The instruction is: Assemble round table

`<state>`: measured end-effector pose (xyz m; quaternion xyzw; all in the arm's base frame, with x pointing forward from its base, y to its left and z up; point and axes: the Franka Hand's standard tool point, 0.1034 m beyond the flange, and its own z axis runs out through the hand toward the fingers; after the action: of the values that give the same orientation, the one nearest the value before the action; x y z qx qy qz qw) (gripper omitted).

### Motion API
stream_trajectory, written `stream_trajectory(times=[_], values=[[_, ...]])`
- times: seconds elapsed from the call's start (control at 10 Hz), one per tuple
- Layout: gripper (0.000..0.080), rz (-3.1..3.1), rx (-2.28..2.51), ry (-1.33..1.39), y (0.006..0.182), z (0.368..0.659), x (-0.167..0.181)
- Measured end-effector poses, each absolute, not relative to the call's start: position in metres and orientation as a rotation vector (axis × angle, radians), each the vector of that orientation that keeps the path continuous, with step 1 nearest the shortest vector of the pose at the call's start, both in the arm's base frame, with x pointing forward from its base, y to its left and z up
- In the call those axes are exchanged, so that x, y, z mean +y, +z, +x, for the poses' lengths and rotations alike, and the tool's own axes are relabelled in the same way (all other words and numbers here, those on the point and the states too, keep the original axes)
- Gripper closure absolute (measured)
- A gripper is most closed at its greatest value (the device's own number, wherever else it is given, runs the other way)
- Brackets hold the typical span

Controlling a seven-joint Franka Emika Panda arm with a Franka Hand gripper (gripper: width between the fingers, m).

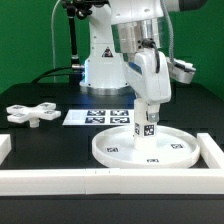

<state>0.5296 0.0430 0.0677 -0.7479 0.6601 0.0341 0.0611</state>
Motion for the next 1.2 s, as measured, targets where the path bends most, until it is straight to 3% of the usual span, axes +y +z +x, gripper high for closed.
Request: stream_trajectory(times=[0.1, 0.6, 1.2], values=[[0.016, -2.377, 1.857, 0.105, 0.073, 0.528, 0.044], [0.015, -2.597, 1.352, 0.055, 0.126, 0.517, 0.0], [0.015, -2.612, 1.337, 0.047, 0.124, 0.512, -0.006]])
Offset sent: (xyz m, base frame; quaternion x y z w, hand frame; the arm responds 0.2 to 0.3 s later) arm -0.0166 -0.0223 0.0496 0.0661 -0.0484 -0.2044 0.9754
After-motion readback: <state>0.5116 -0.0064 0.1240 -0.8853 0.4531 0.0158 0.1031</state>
